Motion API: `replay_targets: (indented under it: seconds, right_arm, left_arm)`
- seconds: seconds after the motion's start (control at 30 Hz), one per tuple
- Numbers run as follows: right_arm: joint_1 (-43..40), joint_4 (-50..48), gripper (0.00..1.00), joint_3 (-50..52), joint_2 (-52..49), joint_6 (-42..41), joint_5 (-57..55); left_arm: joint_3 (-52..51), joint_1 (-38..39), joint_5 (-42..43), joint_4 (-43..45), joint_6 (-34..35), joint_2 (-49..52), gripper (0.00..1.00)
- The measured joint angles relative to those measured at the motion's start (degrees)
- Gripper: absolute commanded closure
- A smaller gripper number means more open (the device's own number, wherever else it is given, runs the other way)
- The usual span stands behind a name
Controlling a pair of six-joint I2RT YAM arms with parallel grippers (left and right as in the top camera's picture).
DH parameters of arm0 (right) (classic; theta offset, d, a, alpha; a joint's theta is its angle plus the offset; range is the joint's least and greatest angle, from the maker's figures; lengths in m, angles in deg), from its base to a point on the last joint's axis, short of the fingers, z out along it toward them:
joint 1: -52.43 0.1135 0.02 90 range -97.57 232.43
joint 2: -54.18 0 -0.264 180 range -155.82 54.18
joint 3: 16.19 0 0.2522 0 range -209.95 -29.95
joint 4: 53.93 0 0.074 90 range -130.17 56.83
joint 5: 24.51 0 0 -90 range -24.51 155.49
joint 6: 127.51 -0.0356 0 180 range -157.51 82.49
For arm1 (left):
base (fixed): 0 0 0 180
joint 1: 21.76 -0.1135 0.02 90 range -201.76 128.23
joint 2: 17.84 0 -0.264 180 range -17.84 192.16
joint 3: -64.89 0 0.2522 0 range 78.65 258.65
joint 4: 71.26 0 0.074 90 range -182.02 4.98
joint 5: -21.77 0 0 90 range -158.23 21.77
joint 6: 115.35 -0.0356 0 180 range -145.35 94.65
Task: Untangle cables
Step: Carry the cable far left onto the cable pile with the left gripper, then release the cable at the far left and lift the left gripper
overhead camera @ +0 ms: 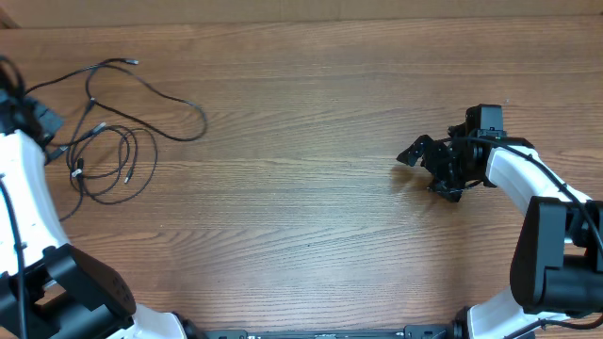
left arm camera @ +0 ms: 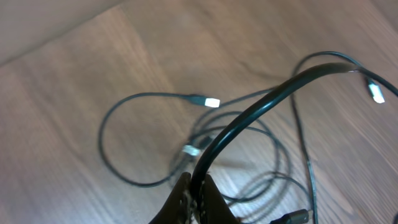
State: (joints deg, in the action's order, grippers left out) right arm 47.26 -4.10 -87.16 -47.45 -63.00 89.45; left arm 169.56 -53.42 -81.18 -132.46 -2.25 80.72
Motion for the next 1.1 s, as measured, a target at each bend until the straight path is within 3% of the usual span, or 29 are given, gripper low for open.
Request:
replay_targets:
  seconds: [0.37,0.6,0.77,0.9,1.1]
  right_arm:
    - [0.0,0.0,0.00,0.0,0.0,0.0,0.0]
    - [0.0,0.0,0.00,0.0,0.0,0.0,0.0]
    - [0.0,0.0,0.00,0.0,0.0,0.0,0.0]
    - [0.0,0.0,0.00,0.0,0.0,0.0,0.0]
    - [0.0,0.0,0.00,0.0,0.0,0.0,0.0]
  left_arm:
    - [-1.2,-4.0,2.5,-0.7,2.6,0.0,0.91]
    - [-2.3,-4.0,3.6,-0.6,3.5,2.1,0.67]
    - [-2.4,-4.0,8.4,0.1,3.7,3.7,0.39]
    - [-2.4,-3.9,15.9,0.7,2.4,4.8,0.27]
    - [-2.4,-2.0,28.0,-1.4,-3.0,8.0,0.19]
